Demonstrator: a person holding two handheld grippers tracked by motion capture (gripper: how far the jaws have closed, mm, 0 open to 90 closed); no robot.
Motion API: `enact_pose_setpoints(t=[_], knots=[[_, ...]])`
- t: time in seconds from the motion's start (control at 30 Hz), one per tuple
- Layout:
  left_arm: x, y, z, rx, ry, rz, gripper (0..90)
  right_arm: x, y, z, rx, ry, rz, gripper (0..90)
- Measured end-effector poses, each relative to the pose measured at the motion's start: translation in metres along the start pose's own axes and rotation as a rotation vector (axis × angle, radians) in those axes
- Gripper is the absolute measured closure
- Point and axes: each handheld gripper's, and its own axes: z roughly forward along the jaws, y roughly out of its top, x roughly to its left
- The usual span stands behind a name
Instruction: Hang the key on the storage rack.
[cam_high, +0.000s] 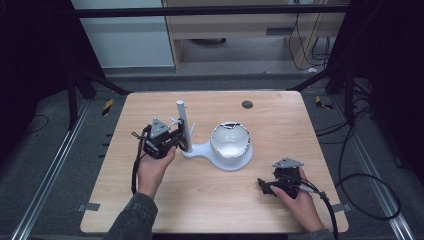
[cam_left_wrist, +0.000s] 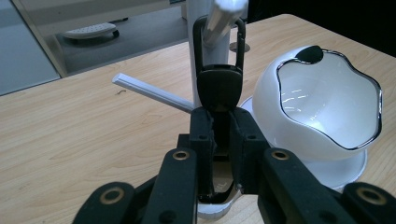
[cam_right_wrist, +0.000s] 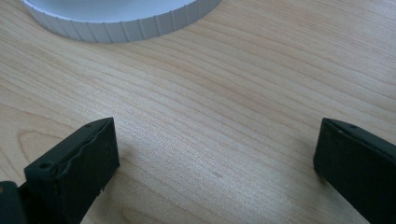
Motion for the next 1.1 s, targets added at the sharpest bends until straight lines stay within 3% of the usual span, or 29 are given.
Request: enact_pose_setpoints(t=[0.23, 0.33, 0.47, 1.1], knots=[[0.000, 0.000, 0.002, -0.004, -0.007, -0.015, 79.7, 0.000, 0.000, 0.000, 0.000, 0.002, 0.001, 0.5], [-0.001, 0.000, 0.002, -0.018, -0.002, -0.022, 75.6, 0.000, 0.000, 0.000, 0.000, 0.000, 0.000, 0.5], [-0.004, 0.000, -0.002, -0.015, 0.007, 0.003, 71.9, 0.000, 0.000, 0.000, 0.000, 0.002, 0.001, 0.5], [-0.002, 0.001, -0.010, -0.026, 0.025, 0.001, 64.5, 0.000, 0.000, 0.000, 0.000, 0.002, 0.001, 0.5]])
